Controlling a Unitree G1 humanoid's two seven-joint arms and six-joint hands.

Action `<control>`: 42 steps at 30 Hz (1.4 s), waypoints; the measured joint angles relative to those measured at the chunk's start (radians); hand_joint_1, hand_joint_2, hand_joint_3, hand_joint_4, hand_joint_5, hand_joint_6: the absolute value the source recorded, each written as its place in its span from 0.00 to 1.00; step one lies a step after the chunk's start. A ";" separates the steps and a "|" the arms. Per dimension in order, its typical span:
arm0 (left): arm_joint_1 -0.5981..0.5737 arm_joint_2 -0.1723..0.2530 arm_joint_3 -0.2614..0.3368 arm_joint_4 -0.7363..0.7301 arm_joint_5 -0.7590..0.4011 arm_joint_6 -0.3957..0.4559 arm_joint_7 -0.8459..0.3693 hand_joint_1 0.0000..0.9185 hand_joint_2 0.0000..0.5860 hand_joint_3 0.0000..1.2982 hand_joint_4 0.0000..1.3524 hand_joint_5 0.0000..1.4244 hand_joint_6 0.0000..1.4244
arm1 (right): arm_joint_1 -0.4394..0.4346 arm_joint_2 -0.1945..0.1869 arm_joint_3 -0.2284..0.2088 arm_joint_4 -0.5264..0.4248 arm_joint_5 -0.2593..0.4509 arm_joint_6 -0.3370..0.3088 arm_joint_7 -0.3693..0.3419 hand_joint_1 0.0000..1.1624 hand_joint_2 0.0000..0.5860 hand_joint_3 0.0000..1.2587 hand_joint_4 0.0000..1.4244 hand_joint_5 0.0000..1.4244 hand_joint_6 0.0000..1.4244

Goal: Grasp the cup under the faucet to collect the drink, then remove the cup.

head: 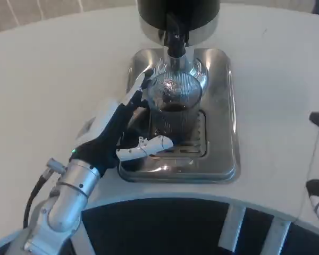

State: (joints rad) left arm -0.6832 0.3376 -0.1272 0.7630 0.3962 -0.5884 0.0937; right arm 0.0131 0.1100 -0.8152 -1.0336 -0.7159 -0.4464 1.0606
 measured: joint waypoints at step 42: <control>-0.151 -0.041 -0.013 0.179 0.004 -0.030 0.003 0.35 0.09 0.00 0.01 0.25 0.14 | 0.475 0.000 0.670 0.001 -0.334 0.025 -0.253 0.16 0.94 0.00 0.00 0.00 0.00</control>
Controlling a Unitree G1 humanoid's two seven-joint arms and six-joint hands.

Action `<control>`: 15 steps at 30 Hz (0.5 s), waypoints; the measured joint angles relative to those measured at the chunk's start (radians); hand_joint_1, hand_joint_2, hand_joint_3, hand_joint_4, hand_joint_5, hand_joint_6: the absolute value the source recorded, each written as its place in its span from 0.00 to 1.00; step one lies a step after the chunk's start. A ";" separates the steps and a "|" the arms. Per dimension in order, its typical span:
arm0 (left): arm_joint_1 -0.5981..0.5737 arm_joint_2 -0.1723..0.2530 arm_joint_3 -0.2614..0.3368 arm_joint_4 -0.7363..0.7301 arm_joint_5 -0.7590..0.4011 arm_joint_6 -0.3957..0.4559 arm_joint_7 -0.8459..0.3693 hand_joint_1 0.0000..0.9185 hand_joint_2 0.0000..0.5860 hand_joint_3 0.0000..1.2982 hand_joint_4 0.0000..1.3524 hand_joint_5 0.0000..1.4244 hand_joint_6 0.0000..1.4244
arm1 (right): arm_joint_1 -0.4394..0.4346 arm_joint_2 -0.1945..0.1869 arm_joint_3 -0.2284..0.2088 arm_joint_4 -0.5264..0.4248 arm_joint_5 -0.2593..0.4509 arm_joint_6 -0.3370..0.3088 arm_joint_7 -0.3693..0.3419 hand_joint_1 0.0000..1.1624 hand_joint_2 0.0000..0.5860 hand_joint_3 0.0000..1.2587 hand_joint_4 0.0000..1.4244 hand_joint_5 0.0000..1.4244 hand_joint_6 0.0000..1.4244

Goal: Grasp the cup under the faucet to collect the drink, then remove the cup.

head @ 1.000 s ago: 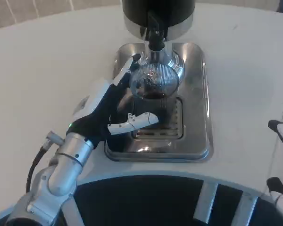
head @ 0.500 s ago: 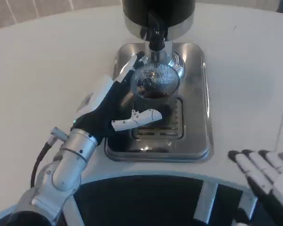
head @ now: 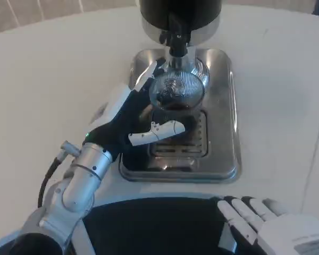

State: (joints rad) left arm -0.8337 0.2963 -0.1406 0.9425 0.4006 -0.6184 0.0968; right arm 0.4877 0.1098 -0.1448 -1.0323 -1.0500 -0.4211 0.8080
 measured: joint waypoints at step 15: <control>-0.045 -0.021 -0.021 0.065 0.003 -0.006 0.055 0.37 0.11 0.09 0.13 0.34 0.17 | 0.010 -0.002 0.092 0.000 -0.093 0.162 -0.057 0.10 0.91 0.00 0.00 0.00 0.00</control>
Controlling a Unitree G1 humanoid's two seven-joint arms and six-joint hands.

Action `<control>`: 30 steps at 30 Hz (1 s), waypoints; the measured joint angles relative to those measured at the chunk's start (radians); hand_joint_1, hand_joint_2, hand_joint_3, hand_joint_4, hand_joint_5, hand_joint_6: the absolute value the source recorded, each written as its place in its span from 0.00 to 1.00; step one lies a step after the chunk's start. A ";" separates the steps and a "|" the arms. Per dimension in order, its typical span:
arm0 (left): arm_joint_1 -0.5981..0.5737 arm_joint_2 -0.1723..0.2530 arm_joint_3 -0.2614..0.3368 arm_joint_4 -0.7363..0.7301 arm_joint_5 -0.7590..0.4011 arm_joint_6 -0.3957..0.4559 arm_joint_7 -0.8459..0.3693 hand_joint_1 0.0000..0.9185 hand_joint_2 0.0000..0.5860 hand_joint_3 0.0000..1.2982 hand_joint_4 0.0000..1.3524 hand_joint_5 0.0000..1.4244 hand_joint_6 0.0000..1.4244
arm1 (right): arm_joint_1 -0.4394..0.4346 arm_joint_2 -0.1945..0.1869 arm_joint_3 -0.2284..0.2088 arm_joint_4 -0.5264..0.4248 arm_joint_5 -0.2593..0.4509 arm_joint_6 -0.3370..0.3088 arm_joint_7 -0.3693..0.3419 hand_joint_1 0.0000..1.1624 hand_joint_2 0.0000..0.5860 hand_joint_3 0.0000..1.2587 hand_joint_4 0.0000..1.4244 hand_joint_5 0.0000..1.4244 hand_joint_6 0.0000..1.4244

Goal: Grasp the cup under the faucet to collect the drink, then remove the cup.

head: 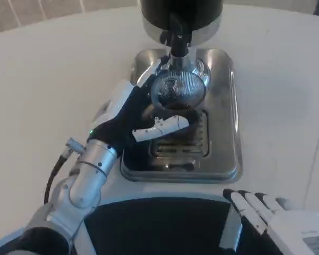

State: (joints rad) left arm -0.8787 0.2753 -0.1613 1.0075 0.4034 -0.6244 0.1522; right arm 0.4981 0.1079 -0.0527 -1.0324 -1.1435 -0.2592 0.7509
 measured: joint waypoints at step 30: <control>-0.025 -0.056 -0.067 0.085 0.042 -0.002 0.299 0.59 0.24 0.72 0.75 0.87 0.36 | -0.022 -0.013 0.064 0.000 -0.094 0.157 0.001 0.25 0.91 0.06 0.00 0.00 0.00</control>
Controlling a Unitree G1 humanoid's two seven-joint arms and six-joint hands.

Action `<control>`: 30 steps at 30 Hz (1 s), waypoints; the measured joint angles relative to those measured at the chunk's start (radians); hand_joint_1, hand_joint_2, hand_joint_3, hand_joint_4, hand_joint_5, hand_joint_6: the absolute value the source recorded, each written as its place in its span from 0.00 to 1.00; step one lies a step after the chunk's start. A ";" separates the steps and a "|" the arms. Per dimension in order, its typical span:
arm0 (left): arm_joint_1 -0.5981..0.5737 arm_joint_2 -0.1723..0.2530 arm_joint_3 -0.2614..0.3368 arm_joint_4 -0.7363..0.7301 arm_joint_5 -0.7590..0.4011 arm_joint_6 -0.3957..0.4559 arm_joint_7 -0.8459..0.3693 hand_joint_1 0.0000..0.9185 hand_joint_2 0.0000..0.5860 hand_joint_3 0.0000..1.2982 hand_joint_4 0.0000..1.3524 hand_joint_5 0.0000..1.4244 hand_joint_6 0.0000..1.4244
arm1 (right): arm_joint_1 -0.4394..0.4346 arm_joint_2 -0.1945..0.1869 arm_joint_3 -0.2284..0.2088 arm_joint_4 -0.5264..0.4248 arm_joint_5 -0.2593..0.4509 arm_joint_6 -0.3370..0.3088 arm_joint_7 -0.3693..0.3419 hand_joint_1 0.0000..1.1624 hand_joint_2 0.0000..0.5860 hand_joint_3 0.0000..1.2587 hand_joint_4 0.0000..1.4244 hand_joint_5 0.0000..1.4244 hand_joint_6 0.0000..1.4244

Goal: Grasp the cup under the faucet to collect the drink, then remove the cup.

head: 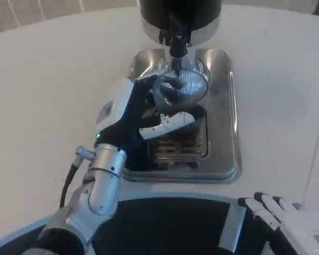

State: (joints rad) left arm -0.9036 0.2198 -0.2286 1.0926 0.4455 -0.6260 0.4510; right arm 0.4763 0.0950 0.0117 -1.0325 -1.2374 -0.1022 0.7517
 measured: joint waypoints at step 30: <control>0.192 0.146 0.100 -0.144 -0.051 -0.168 -0.065 0.63 0.11 0.74 0.85 0.93 0.42 | -0.142 -0.035 0.071 -0.005 -0.017 0.191 0.035 0.22 0.90 0.04 0.00 0.00 0.00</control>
State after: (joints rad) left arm -0.7113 0.3661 -0.1289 0.9481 0.3945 -0.7938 0.3858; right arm 0.3340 0.0598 0.0825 -1.0372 -1.2542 0.0889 0.7864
